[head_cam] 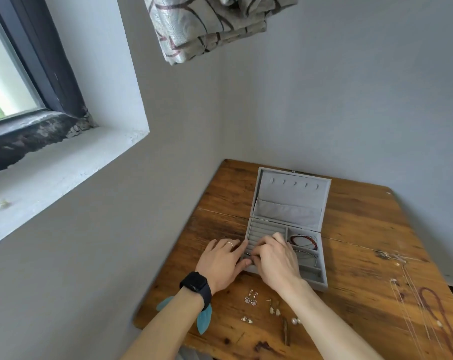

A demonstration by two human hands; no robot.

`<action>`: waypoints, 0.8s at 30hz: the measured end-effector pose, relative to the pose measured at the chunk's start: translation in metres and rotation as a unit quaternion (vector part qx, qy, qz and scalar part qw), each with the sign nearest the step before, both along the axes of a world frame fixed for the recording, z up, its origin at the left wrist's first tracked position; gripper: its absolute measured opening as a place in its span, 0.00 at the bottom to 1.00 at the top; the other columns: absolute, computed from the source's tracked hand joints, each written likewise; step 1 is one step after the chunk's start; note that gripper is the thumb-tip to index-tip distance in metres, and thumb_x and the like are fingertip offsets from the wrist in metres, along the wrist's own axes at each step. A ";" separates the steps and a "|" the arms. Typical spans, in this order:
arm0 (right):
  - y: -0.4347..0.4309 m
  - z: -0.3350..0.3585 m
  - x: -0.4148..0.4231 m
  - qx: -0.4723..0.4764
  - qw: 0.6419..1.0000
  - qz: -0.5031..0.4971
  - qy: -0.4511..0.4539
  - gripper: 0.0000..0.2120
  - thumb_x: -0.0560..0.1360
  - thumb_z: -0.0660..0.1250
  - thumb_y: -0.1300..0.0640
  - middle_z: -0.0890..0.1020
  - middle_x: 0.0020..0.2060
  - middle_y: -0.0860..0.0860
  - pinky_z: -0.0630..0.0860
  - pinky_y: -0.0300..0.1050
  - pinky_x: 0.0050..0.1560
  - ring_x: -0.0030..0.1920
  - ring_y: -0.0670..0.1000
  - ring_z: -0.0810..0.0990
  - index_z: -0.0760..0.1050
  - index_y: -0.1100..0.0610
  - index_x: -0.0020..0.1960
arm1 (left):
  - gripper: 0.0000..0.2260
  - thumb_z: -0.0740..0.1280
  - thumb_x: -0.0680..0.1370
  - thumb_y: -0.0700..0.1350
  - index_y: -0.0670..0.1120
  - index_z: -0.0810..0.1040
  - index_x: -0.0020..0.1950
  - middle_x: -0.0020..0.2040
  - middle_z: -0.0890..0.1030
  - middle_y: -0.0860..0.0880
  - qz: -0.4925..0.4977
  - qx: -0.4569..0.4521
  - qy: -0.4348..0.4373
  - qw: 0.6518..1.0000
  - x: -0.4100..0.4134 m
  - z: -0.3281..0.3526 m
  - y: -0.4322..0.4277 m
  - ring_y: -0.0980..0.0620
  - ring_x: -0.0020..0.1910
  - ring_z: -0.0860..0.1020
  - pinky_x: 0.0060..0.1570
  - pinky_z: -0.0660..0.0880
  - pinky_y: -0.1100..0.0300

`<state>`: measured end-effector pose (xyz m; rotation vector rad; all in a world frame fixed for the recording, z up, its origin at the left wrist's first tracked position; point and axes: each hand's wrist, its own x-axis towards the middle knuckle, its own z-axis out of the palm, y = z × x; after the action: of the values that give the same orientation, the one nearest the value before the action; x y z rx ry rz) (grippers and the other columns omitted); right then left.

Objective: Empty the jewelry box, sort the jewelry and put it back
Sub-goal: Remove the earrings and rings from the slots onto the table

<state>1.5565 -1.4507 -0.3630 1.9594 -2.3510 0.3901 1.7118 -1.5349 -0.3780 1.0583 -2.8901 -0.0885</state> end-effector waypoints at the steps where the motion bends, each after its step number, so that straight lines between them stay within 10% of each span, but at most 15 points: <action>1: -0.001 0.000 0.000 0.001 1.000 -0.001 -0.009 0.11 0.79 0.64 0.47 0.79 0.56 0.44 0.71 0.48 0.59 0.60 0.51 0.69 0.83 0.46 0.56 | 0.27 0.47 0.84 0.62 0.54 0.55 0.81 0.78 0.65 0.51 -0.002 -0.002 -0.002 1.000 0.000 0.001 0.000 0.50 0.77 0.61 0.75 0.56 0.51; 11: 0.041 0.004 -0.010 -0.082 0.985 -0.051 -0.143 0.05 0.82 0.60 0.52 0.77 0.51 0.44 0.69 0.39 0.52 0.54 0.46 0.70 0.73 0.50 0.55 | 0.21 0.54 0.82 0.62 0.62 0.67 0.75 0.75 0.68 0.51 0.014 0.049 0.023 0.998 -0.006 0.015 0.001 0.49 0.73 0.65 0.70 0.62 0.50; 24: 0.199 -0.009 0.019 -0.157 0.900 -0.175 -0.366 0.07 0.80 0.66 0.57 0.81 0.47 0.42 0.72 0.26 0.47 0.49 0.40 0.79 0.71 0.47 0.53 | 0.09 0.65 0.80 0.47 0.49 0.82 0.57 0.60 0.78 0.48 0.099 0.017 -0.034 0.994 -0.047 0.047 0.014 0.46 0.60 0.76 0.58 0.75 0.49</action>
<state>1.5754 -1.2516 -0.3722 1.3312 -2.7044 1.5846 1.6652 -1.5210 -0.3308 1.3737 -2.8332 -0.0926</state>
